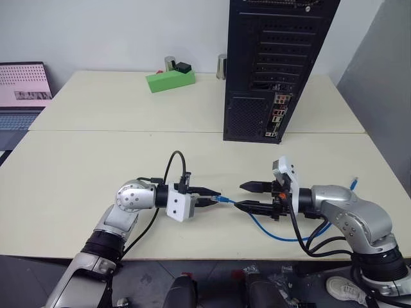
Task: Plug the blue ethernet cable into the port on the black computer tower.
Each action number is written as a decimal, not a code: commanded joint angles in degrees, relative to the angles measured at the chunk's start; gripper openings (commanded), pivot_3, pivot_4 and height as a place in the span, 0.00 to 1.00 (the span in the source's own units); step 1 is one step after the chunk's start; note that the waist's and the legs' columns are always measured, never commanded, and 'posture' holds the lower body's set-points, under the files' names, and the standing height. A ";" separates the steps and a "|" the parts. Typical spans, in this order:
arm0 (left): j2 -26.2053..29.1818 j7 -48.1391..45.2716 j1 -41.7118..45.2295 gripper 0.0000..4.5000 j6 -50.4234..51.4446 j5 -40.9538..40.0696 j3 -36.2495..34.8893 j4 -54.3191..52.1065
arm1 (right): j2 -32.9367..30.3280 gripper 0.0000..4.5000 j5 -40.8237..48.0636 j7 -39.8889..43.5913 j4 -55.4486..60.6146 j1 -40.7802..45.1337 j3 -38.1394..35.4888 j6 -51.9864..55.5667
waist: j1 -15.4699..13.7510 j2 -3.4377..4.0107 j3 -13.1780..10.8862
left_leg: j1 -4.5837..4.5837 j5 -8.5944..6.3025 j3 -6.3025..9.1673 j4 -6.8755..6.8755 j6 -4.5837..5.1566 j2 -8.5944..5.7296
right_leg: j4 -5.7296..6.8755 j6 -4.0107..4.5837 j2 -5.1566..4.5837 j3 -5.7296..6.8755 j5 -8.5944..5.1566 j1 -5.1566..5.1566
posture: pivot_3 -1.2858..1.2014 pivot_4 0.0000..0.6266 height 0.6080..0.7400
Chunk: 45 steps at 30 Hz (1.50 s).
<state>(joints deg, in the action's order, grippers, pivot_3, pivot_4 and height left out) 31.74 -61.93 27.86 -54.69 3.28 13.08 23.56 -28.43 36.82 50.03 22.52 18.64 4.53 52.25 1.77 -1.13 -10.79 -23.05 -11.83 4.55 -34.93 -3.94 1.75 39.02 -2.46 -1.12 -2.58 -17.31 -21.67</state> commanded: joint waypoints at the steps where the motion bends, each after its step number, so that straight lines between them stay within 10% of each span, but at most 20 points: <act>1: 0.27 6.69 2.48 0.06 -10.95 4.48 -1.41 4.49 | 2.38 0.77 4.02 -3.16 3.33 -0.87 -0.63 2.62 | 0.01 0.00 0.00 | 0.00 0.00 0.00 0.01 0.00 -0.01 | 0.00 0.00 -0.01 0.00 0.00 0.00 | 0.52 0.24 1.00; 19: 2.64 19.25 4.85 0.06 -19.16 10.61 1.86 7.99 | 7.24 0.77 3.70 -7.05 0.50 0.29 2.15 1.59 | 0.14 0.00 0.00 | 0.01 0.00 0.01 0.02 0.00 -0.01 | 0.03 -0.02 0.01 0.04 0.00 -0.01 | 0.52 0.24 1.00; 35: 4.39 24.07 5.19 0.06 -19.95 11.78 3.43 7.84 | 6.83 0.00 4.05 -6.48 -1.88 1.74 1.62 1.02 | 0.14 0.00 0.00 | 0.01 0.00 0.02 0.02 0.00 0.00 | 0.03 -0.02 0.00 0.04 0.00 -0.01 | 0.52 0.24 1.00; 45: 4.75 24.96 5.10 0.19 -18.41 9.52 4.88 7.30 | 5.65 0.00 4.84 -4.60 -3.51 3.63 1.45 2.34 | 0.13 0.00 0.00 | 0.01 0.00 0.02 0.02 0.00 0.00 | 0.04 -0.02 0.00 0.04 0.00 -0.01 | 0.52 0.24 1.00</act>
<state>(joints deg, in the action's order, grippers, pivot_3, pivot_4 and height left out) 35.76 -37.09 31.94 -73.87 15.67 17.01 32.16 -22.17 39.87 44.00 18.77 20.84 6.76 54.38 1.90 -1.13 -10.79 -23.04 -11.83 4.56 -34.92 -3.94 1.75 39.06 -2.47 -1.11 -2.54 -17.31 -21.68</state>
